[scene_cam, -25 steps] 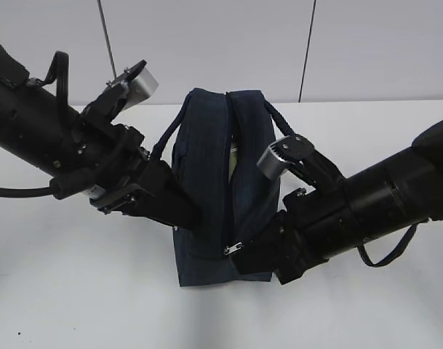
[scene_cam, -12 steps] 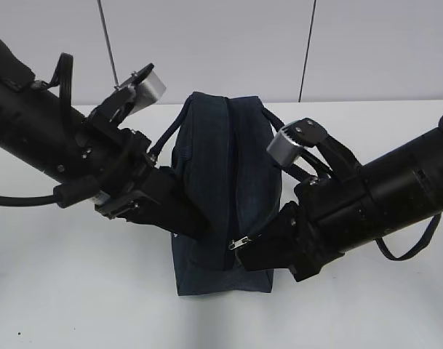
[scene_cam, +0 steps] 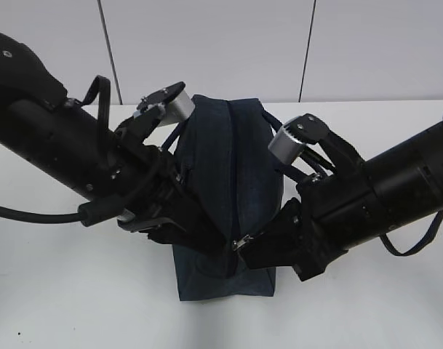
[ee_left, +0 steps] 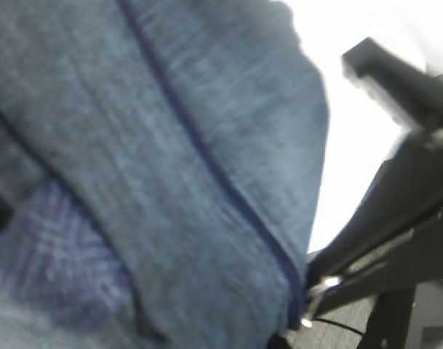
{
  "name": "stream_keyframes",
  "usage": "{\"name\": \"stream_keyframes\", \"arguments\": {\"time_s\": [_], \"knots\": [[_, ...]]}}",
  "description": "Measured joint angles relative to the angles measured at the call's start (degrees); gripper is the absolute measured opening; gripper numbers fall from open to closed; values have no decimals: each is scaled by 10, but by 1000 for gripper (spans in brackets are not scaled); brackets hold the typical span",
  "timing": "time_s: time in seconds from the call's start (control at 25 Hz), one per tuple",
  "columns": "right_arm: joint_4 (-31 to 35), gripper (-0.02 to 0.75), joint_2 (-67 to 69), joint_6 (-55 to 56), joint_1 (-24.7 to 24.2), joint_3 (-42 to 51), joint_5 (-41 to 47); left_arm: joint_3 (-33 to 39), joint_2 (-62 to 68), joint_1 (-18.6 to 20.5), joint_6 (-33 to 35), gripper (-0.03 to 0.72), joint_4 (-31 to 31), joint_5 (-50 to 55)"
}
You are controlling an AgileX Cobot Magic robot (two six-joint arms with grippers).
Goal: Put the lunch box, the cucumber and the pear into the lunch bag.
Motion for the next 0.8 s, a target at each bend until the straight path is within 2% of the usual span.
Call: {"name": "stream_keyframes", "arguments": {"time_s": [0.16, 0.24, 0.8], "knots": [[-26, 6, -13, 20, 0, -13, 0, -2, 16, -1, -5, 44, 0, 1], [-42, 6, -19, 33, 0, -25, 0, -4, 16, -2, -5, 2, -2, 1], [-103, 6, -21, 66, 0, -98, 6, -7, 16, -2, -7, -16, 22, 4]]}}
